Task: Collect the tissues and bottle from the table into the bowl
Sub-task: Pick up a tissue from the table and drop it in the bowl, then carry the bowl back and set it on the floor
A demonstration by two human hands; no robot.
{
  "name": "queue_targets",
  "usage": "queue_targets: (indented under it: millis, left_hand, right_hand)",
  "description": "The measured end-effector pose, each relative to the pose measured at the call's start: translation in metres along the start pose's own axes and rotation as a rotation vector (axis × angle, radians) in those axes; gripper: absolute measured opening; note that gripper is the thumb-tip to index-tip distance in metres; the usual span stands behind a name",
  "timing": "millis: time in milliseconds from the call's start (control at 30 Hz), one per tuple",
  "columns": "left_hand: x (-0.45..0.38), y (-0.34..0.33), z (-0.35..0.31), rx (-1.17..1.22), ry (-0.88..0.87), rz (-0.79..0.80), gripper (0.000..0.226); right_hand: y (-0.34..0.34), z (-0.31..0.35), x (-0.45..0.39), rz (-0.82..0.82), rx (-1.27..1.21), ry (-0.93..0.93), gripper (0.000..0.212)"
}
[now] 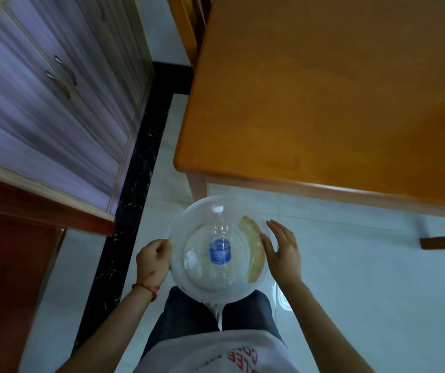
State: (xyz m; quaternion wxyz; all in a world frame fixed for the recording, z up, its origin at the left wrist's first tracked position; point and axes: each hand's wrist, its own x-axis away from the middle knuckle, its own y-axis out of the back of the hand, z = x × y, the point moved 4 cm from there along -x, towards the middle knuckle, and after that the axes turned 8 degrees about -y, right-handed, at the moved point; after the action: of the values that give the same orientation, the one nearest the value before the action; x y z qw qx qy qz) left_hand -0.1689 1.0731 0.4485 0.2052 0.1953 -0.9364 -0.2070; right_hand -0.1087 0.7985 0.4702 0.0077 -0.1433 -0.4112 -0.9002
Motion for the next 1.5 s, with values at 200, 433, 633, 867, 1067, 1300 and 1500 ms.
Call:
queue_targets:
  millis: [200,433,633,867,1067,1300,1500]
  left_hand:
    - [0.012,-0.015,-0.016,-0.037,-0.054,0.081,0.037]
    - [0.034,-0.046,-0.030,-0.084,-0.117,0.198,0.034]
    - [0.054,-0.083,-0.054,-0.159,-0.202,0.352,0.034]
    - [0.079,-0.137,-0.085,-0.258,-0.348,0.567,0.027]
    - [0.094,-0.192,-0.108,-0.319,-0.445,0.795,0.029]
    - [0.114,-0.249,-0.130,-0.389,-0.566,1.013,0.035]
    - [0.149,-0.286,-0.139,-0.400,-0.621,1.180,0.031]
  right_hand:
    - [0.012,-0.043,0.031,-0.001,-0.219,-0.291,0.031]
    - [0.037,-0.081,0.069,-0.093,-0.356,-0.432,0.027]
    - [0.056,-0.124,0.120,-0.211,-0.451,-0.542,0.027]
    - [0.073,-0.159,0.176,-0.394,-0.554,-0.692,0.025]
    - [0.073,-0.181,0.216,-0.565,-0.616,-0.878,0.028]
    - [0.065,-0.182,0.261,-0.802,-0.701,-1.066,0.028]
    - [0.066,-0.177,0.293,-0.991,-0.756,-1.163,0.022]
